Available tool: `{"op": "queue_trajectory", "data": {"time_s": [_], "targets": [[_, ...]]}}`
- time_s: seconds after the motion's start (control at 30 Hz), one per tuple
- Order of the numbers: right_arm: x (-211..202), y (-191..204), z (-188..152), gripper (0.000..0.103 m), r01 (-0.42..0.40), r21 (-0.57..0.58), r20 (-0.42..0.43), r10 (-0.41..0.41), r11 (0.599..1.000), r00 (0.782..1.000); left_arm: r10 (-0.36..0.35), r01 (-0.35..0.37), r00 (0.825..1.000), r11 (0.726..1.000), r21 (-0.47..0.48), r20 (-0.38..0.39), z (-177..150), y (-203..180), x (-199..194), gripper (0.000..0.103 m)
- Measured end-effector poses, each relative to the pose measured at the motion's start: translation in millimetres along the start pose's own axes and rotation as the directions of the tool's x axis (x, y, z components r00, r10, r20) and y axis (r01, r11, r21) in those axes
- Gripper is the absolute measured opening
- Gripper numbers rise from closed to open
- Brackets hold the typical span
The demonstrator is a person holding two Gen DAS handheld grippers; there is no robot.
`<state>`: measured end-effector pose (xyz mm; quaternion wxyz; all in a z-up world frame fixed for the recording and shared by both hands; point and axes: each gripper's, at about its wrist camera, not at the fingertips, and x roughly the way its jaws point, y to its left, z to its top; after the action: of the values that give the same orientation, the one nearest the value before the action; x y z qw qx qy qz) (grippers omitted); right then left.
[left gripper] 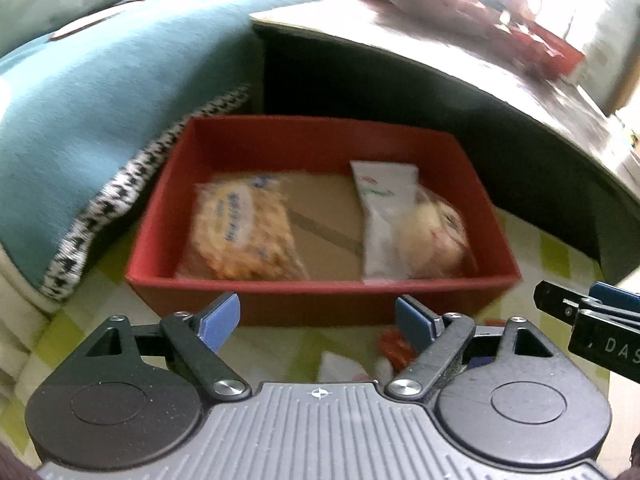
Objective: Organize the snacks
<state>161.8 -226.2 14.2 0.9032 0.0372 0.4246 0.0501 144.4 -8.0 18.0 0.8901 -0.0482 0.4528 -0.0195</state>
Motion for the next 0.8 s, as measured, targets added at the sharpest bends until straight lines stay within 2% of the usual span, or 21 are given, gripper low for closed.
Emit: {"op": "queue_trajectory", "data": {"time_s": [0.23,0.4,0.8], "targets": [[-15.7,-36.8,-21.5,0.07,0.06,0.06,-0.03,-0.058,0.996,0.998,-0.049,0.054,0.997,0.994,0.096,-0.06,-22.8,-44.0,9.6,0.089],[-18.4,-52.2,-35.1,0.07,0.076,0.077,-0.062,-0.072,0.994,0.996,-0.064,0.079,0.991,0.989,0.123,-0.119,-34.4,-68.1,24.5,0.09],[-8.6,-54.3,-39.8,0.07,0.059,0.065,-0.099,-0.052,0.996,0.994,-0.011,0.038,0.989,0.981,0.188,-0.146,-44.7,-95.5,53.4,0.097]]}}
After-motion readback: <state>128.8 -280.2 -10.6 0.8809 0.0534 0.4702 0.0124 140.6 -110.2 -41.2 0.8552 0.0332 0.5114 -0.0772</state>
